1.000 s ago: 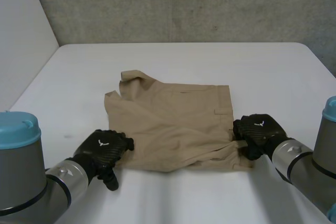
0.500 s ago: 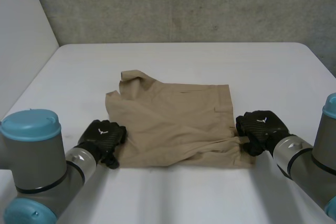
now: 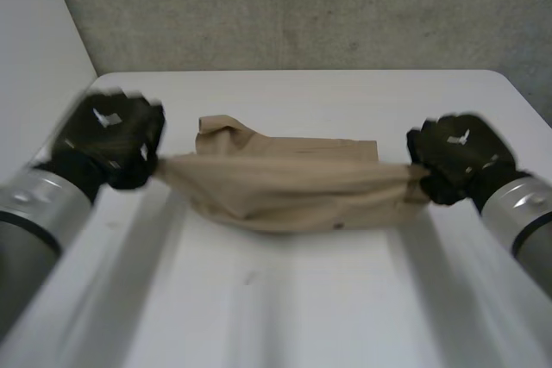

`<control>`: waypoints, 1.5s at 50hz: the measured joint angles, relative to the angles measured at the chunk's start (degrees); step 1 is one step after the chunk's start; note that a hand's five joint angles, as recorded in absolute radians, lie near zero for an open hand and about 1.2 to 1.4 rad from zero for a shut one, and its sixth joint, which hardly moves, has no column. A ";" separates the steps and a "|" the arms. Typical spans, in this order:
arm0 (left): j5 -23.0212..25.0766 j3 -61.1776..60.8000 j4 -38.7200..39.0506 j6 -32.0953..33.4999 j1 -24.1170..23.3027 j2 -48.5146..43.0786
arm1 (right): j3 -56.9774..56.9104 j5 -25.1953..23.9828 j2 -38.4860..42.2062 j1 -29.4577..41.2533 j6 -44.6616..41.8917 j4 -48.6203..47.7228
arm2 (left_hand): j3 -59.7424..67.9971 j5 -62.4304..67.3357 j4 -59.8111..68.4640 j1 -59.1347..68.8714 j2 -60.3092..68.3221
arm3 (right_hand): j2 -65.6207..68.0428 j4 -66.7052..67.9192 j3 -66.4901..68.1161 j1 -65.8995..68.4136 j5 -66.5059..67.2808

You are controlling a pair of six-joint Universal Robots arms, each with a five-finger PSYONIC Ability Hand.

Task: Fold the shorts.

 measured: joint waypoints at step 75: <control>4.61 66.77 6.50 9.04 -0.61 -71.19 | -45.00 9.11 52.51 3.19 -18.39 -9.75 | 0.21 0.00 0.02 0.00 0.21 | 0.00 0.00 0.67 0.29 1.22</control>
